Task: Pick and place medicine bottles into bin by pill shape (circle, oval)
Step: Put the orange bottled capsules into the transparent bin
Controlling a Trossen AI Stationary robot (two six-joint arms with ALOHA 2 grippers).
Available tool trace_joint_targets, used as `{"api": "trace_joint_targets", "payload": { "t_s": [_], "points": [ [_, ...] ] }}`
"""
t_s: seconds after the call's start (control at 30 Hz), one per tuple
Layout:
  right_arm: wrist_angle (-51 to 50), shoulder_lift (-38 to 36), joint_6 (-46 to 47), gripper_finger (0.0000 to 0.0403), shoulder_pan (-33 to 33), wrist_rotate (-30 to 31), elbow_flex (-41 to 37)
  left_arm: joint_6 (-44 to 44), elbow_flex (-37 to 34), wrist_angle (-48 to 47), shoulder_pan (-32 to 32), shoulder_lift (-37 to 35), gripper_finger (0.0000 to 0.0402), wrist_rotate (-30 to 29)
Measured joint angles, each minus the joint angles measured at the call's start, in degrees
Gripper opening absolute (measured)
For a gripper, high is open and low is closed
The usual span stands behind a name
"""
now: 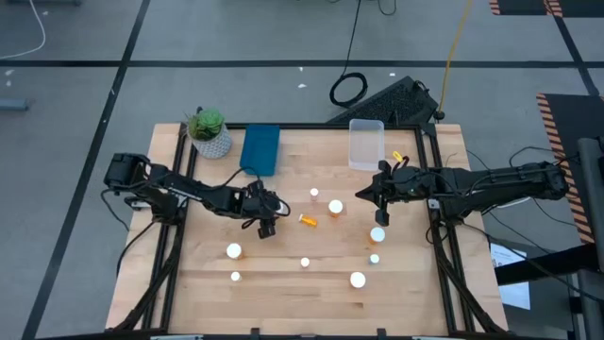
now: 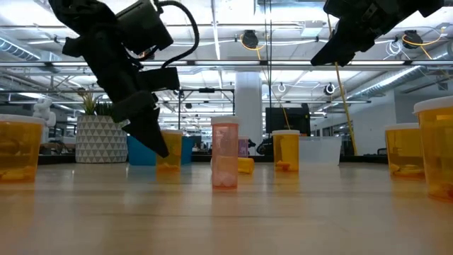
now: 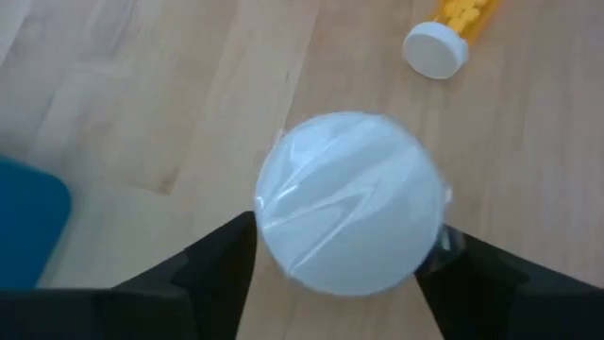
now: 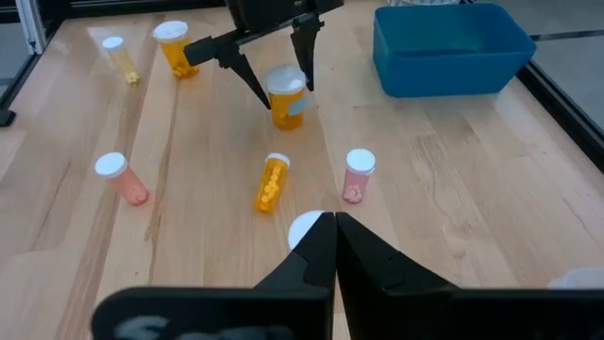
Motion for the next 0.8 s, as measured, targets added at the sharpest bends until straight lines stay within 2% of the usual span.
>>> {"api": "trace_joint_targets", "payload": {
  "t_s": [0.13,0.27,0.6,0.8],
  "points": [
    [0.0,0.0,0.0,0.0,0.0,0.0,0.0,-2.5,-1.6,1.5,-0.6,0.0,0.0311,-0.3],
    [0.0,0.0,0.0,0.0,0.0,0.0,0.0,-3.7,-3.8,6.9,-1.1,0.0,0.0314,-0.5],
    [0.0,0.0,-0.6,0.0,0.0,0.0,0.0,-4.4,-10.4,22.7,-1.1,0.0,0.0266,-1.0],
    [0.0,0.0,-0.9,0.0,0.0,0.0,0.0,-5.0,-13.3,26.3,-1.1,0.0,0.0226,-4.5]
  ]
}}
